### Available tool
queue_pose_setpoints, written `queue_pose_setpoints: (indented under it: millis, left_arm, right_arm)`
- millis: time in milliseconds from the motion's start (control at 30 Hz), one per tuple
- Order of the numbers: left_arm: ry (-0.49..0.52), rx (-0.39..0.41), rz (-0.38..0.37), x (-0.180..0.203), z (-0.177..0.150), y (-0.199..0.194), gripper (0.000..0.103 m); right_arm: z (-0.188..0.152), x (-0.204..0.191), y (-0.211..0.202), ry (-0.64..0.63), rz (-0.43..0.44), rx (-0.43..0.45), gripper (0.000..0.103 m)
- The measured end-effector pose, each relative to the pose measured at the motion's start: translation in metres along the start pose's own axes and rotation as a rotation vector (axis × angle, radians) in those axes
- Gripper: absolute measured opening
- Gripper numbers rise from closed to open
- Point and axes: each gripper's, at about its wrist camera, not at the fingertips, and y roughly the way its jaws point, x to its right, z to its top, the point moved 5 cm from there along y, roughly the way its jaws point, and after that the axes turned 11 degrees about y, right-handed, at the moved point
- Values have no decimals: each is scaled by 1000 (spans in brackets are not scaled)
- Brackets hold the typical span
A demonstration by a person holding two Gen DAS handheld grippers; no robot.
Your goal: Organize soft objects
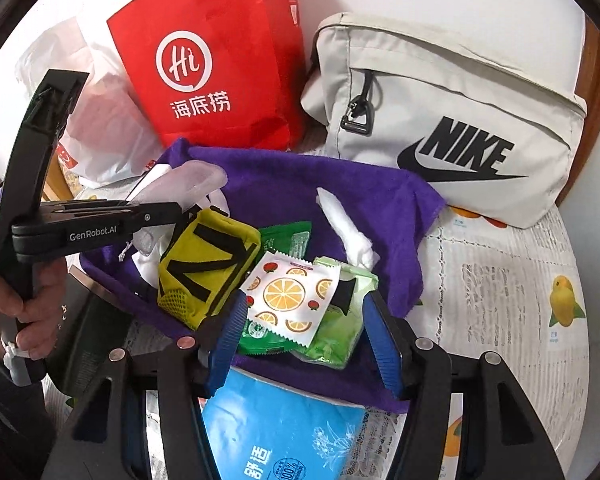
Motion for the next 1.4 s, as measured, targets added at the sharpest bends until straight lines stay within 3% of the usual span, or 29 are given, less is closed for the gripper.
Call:
queue_pose_setpoints:
  millis: [67,133,200,600,800,867,1067,1233,1400]
  left_arm:
    - [6,-8,10,1,1,2,34]
    - [0,-3,18,0,2,3,61]
    - [-2,7,17,0,3,1,69]
    - [-35,20,69,-4,-11,-41,73]
    - [-36,51,127,-1,-32,-86,79]
    - [-37,55,144,1,-43,-102,80]
    - [-45,121,206,12,-79,-158,100]
    - [-44,144,218,29,-112,-197,101]
    - [-62,173,228,44,-150,-230,101]
  right_arm:
    - [-2,0,-1,-3,-1,1,60]
    - [-4,0,-4,-8,-4,2,60]
    - [-5,-1,-6,-12,-12,4,60]
    - [-19,-6,-32,11,-39,28,60]
    - [-29,-13,-68,37,-57,73,73]
    - [-33,-17,-86,39,-49,99,77]
    - [-53,-33,-132,56,-4,140,90]
    - [-77,-49,-166,37,-34,172,98]
    - [-109,-58,-194,63,-10,165,98]
